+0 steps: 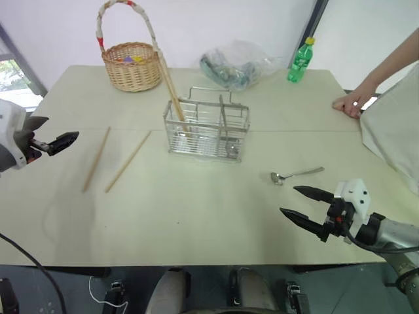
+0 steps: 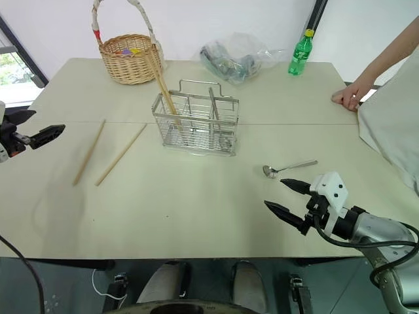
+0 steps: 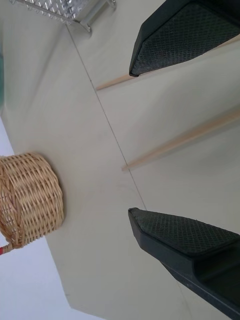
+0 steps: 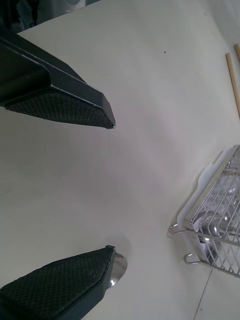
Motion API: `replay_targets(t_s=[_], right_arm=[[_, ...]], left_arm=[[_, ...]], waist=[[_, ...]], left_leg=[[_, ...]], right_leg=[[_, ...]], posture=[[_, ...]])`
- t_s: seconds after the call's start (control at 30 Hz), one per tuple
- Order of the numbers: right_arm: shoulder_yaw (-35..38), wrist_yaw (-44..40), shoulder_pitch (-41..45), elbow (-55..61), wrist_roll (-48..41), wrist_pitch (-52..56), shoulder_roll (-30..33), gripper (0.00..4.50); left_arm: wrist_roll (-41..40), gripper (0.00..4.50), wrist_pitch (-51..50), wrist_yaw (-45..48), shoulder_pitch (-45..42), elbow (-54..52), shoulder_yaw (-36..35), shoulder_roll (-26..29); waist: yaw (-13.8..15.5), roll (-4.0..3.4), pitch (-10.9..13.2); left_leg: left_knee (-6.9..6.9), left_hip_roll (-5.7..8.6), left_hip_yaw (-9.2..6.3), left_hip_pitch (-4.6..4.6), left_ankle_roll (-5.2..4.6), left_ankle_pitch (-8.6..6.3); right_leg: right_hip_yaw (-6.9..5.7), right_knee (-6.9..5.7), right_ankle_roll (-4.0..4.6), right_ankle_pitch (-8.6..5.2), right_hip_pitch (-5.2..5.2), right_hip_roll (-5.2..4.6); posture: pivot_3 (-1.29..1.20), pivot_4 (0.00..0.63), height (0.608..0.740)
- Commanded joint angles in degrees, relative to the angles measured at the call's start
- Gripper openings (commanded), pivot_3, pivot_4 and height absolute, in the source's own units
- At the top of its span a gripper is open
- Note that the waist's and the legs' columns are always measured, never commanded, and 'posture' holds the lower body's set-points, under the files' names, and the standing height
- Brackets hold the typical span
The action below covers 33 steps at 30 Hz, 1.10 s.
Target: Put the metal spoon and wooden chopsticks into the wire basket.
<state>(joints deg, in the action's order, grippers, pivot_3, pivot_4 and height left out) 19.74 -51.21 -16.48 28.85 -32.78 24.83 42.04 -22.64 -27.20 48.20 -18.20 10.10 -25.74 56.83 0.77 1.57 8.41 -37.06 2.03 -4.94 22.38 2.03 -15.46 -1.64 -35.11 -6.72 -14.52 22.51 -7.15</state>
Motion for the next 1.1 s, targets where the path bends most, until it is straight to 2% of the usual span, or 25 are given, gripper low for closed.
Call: replay_targets(t_s=[0.03, 0.5, 0.67, 0.9, 1.1], right_arm=[[1.3, 0.11, 0.15, 0.68, -0.56, -0.33, 0.34, 3.87], [2.92, -0.99, 4.01, -1.89, -0.47, 0.05, 3.88, 3.87], [1.47, -4.65, 9.36, -5.36, 0.94, -1.17, 8.49, 3.87], [-13.27, -18.96, 28.25, -22.23, 12.47, -14.17, 16.31, 3.87], [-27.57, -27.76, 51.4, -47.96, 25.88, -28.01, 12.94, 3.87]], left_arm=[[-0.78, 4.44, 0.02, -0.24, -0.92, -1.9, -1.27, 0.7], [-3.15, 4.44, -2.47, -0.99, -1.52, -5.77, -0.84, -1.03], [-9.07, 4.44, -8.64, 2.3, -1.45, -12.85, 0.81, -1.97], [-16.64, 4.44, -14.43, 10.14, -0.86, -29.05, 11.64, -2.21], [-18.48, 4.44, -15.96, 12.41, -5.13, -34.91, 20.86, -4.52]], waist=[[0.0, -0.01, 0.0], [0.0, 0.06, -0.04], [-0.01, 0.08, -0.05], [-0.21, 0.01, -0.01], [-1.11, -0.26, 0.18]], left_leg=[[0.0, 0.0, 0.0, 0.0, 0.0, 0.0], [-0.01, 0.0, 0.0, 0.0, 0.0, 0.0], [-0.04, 0.0, 0.02, 0.0, 0.0, 0.0], [-0.05, 0.01, 0.1, -0.02, 0.0, 0.0], [-0.06, 0.02, 0.16, -0.06, -0.01, 0.02]], right_leg=[[0.0, -0.01, 0.0, 0.0, 0.0, 0.0], [0.0, -0.02, 0.0, 0.0, -0.02, 0.02], [0.0, -0.01, 0.0, 0.0, -0.04, 0.02], [0.0, 0.01, 0.01, 0.0, -0.06, 0.06], [0.02, 0.0, 0.0, 0.01, -0.08, 0.18]], posture=[[0.0, 0.15, 0.666], [0.0, 0.15, 0.666], [0.0, 0.15, 0.666], [0.0, 0.15, 0.666], [0.0, 0.15, 0.666]])
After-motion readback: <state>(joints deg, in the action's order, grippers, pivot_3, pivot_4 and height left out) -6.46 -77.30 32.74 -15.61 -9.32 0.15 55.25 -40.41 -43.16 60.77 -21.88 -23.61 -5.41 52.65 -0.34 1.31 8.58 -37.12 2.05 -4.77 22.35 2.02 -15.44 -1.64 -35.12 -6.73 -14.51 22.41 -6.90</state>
